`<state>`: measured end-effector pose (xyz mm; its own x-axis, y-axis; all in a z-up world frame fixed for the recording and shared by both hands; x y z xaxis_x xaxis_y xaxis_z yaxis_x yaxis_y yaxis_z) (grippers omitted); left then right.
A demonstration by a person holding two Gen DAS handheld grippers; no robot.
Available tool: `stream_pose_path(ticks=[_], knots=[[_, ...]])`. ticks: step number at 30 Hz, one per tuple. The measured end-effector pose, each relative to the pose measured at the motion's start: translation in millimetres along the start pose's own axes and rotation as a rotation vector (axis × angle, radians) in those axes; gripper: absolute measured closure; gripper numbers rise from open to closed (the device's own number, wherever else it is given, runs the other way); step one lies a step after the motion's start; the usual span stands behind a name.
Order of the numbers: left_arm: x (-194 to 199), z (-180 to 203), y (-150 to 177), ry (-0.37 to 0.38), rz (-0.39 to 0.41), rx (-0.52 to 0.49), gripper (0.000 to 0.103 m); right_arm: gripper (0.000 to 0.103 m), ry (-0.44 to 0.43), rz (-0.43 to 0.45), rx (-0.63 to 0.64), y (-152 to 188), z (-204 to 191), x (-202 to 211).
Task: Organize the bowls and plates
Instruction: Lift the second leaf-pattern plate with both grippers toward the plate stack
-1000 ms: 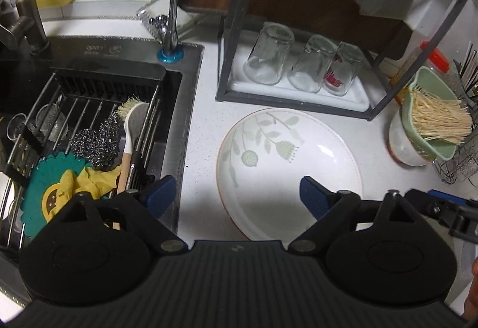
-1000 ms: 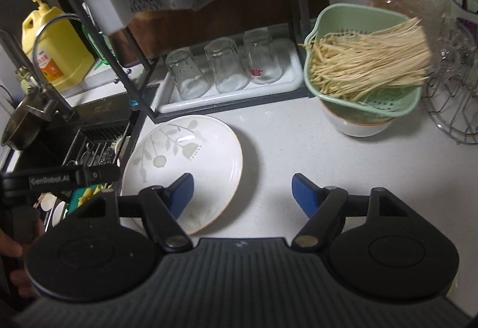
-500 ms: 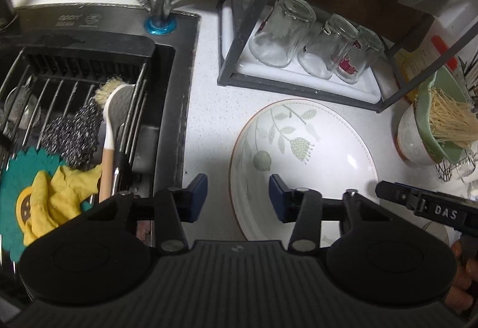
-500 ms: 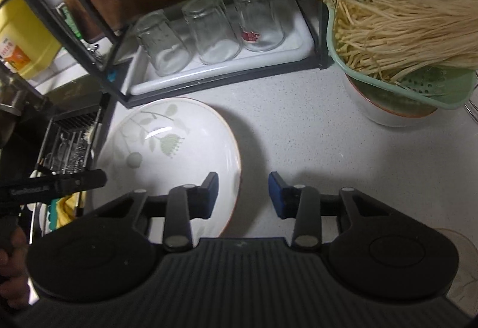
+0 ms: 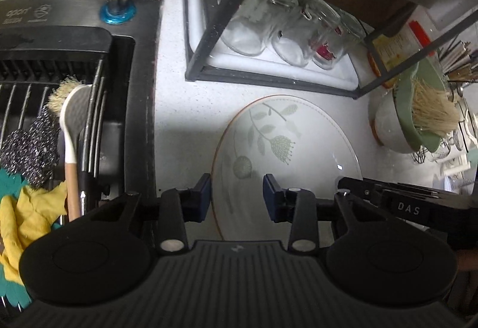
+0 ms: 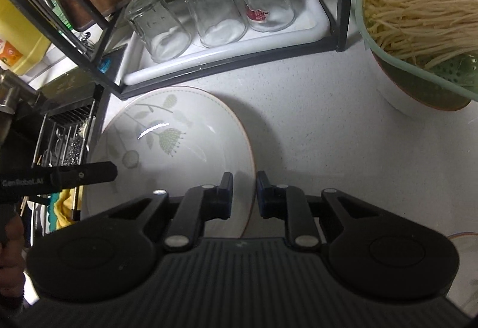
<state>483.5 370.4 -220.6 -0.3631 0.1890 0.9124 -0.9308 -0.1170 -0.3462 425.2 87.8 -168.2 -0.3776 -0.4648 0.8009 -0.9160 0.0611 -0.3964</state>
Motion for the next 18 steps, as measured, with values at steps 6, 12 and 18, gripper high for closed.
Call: stream_pose_path(ticks=[6,12,18], knots=[[-4.6,-3.7,-2.3,0.045,-0.028,0.035,0.059,0.083,-0.032,-0.011,-0.053,-4.2,7.8,-6.9],[1.8,-6.5,-1.5,0.072,-0.027,0.041,0.059,0.083,-0.068,-0.031,-0.060,-8.0,9.7,-3.3],[11.2,-7.1,-0.7,0.120,-0.015,0.082,0.059,0.083,-0.082,-0.025,-0.044,-8.6,9.4,11.7]])
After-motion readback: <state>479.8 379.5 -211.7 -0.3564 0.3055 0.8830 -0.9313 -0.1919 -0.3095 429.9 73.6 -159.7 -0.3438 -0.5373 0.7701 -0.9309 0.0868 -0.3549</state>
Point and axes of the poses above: each gripper's, at about its wrist camera, not at the fingertips, and x roughly against the way its jaws point, z to its right, y to its underside, the point moved 2 cm from there along -x, roughly the way its jaws point, and after that the axes turned 14 degrees about -y, right-handed, at the moved point
